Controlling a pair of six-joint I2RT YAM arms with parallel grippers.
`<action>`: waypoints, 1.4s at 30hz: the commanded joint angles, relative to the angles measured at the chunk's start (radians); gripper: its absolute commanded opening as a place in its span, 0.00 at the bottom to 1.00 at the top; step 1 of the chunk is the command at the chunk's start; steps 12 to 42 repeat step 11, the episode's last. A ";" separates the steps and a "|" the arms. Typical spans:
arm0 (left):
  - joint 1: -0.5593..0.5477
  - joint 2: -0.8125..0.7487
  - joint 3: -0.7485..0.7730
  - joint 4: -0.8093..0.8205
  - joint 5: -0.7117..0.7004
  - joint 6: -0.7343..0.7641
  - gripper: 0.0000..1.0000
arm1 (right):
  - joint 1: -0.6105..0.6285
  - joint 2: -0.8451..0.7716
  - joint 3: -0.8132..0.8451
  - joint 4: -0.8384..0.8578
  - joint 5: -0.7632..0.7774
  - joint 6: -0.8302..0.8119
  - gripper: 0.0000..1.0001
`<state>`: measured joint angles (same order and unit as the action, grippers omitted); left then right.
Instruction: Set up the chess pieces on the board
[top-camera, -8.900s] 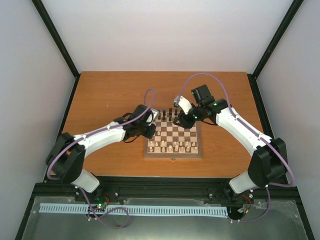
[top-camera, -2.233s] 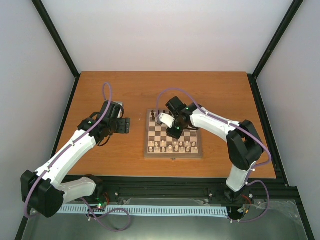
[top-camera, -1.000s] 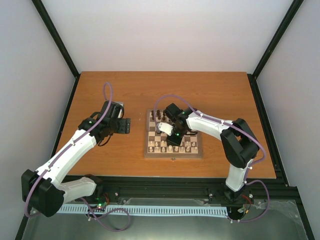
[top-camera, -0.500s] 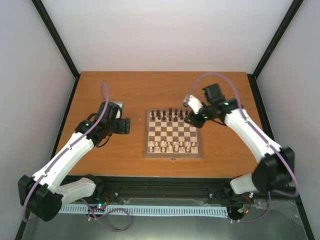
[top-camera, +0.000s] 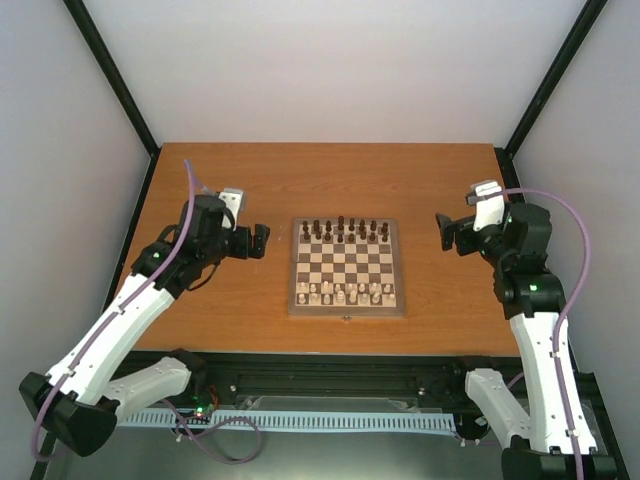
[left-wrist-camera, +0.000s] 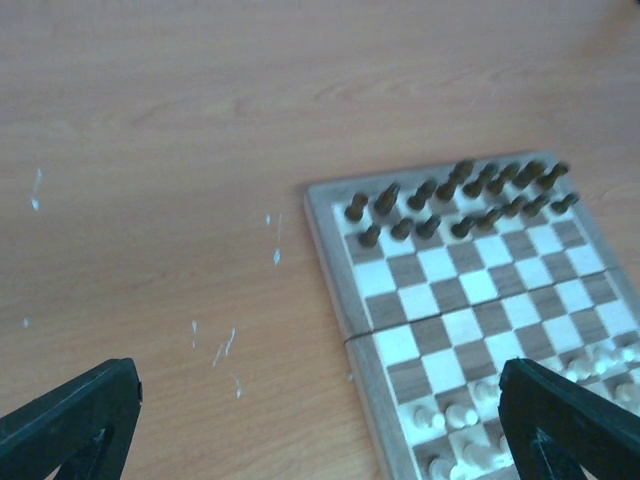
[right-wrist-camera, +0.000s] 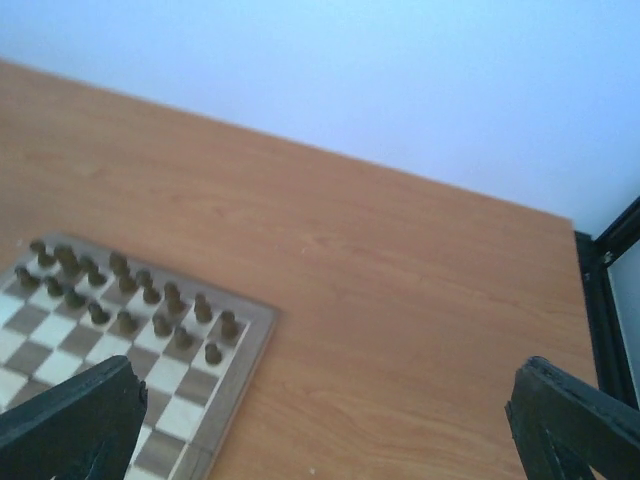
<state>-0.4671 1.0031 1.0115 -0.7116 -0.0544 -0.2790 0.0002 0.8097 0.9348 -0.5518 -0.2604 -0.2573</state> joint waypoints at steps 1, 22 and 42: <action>-0.054 -0.052 0.107 0.021 -0.115 0.055 1.00 | -0.020 -0.003 0.073 0.037 0.010 0.128 1.00; -0.070 -0.147 -0.067 0.217 -0.325 0.133 1.00 | -0.025 -0.027 -0.031 0.169 0.003 0.238 1.00; -0.070 -0.147 -0.067 0.217 -0.325 0.133 1.00 | -0.025 -0.027 -0.031 0.169 0.003 0.238 1.00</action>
